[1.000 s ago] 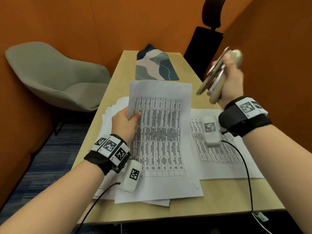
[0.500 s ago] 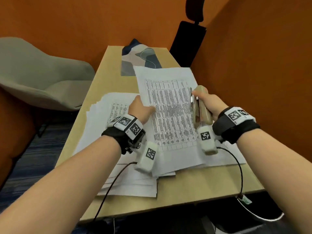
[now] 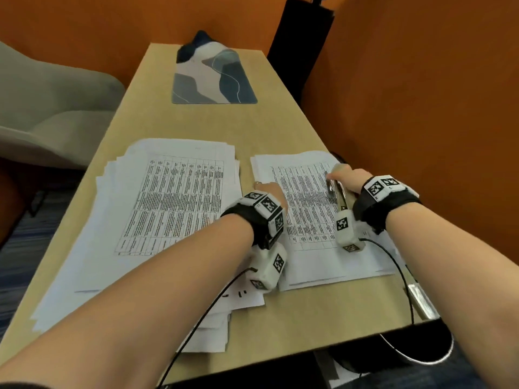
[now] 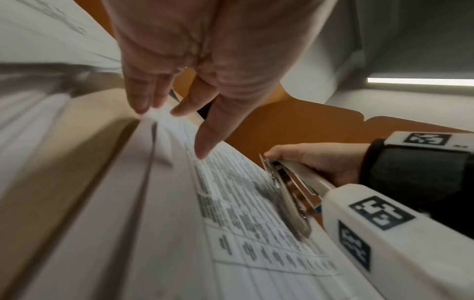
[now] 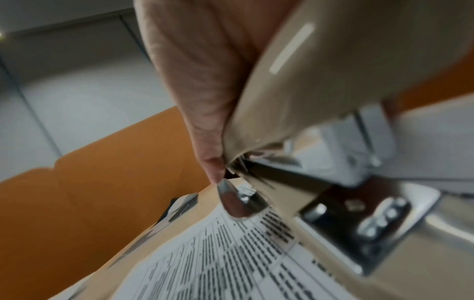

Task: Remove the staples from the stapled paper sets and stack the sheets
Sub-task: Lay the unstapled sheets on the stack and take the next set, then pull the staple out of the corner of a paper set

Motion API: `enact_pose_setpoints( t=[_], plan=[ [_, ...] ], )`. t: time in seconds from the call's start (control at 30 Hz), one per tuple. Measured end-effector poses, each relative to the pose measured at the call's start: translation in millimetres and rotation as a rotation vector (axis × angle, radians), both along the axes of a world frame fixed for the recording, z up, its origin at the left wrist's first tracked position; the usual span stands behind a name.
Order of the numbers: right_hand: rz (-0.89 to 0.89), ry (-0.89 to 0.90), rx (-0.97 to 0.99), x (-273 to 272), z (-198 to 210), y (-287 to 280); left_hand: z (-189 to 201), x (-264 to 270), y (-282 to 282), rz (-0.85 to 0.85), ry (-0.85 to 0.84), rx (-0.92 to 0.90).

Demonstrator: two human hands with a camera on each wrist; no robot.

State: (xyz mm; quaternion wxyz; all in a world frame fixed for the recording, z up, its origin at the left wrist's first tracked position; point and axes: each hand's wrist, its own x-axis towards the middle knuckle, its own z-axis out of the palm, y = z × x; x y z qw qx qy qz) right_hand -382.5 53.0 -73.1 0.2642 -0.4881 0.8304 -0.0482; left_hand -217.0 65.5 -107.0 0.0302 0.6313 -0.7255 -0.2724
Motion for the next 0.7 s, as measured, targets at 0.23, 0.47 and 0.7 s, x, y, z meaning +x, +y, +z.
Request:
enact_pose_setpoints(
  t=[0.23, 0.47, 0.7],
  plan=[
    [0.197, 0.215, 0.03, 9.2, -13.8, 1.6, 3.8, -8.5, 0.8, -0.036, 0.053, 0.048],
    [0.511, 0.333, 0.044, 56.3, -12.2, -18.7, 50.6, 63.6, -27.1, 0.165, 0.118, -0.045],
    [0.672, 0.607, 0.096, 79.9, -27.6, -20.2, 36.6, 197.4, -37.5, 0.355, -0.216, -0.052]
  ],
)
